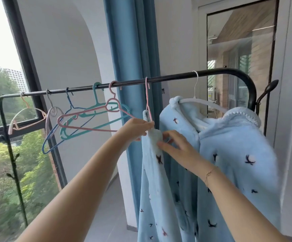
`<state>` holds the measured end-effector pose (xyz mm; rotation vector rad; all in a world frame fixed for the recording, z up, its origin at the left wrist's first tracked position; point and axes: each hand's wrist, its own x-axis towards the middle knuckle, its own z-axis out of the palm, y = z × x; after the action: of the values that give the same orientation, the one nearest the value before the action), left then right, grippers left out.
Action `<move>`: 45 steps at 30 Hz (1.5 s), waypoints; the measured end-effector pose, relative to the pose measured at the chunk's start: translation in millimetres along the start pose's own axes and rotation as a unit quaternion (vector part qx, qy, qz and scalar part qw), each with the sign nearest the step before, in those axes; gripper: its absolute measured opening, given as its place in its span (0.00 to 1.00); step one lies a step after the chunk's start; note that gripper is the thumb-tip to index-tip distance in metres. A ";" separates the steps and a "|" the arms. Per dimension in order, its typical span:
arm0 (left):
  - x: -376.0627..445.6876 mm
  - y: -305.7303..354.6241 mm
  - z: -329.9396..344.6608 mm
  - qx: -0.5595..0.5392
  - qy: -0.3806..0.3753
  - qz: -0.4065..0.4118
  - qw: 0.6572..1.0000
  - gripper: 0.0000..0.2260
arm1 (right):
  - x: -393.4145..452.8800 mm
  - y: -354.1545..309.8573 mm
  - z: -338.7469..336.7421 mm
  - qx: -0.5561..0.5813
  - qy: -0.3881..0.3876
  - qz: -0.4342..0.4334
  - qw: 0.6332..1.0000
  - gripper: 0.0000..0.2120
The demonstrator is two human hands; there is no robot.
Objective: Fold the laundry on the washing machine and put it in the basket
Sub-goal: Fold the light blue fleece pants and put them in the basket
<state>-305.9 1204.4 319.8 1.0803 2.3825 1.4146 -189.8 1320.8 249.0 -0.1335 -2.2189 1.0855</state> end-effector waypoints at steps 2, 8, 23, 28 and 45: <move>9.4 3.4 5.9 -0.020 -0.012 -0.008 1.000 0.07 | 3.4 5.4 8.0 -0.024 -0.025 -0.030 0.999 0.09; 9.6 -5.3 3.7 -0.067 -0.008 -0.016 0.998 0.10 | -3.5 -1.8 38.0 0.034 -0.002 -0.030 0.999 0.38; -13.8 -17.6 4.2 -0.150 0.013 -0.015 0.988 0.07 | -32.9 -7.2 60.9 -0.136 0.071 -0.202 0.967 0.06; -11.2 6.4 -11.5 -0.176 0.061 -0.003 0.982 0.10 | -57.5 22.4 83.0 -0.198 0.123 -0.201 0.951 0.18; -52.1 -74.0 -41.7 -0.262 0.040 -0.036 0.963 0.06 | -57.0 25.7 115.3 0.135 0.123 0.095 0.979 0.07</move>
<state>-325.0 1119.7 270.7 0.7967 1.8886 1.9351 -219.1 1240.0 150.0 -0.3484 -1.8478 1.3835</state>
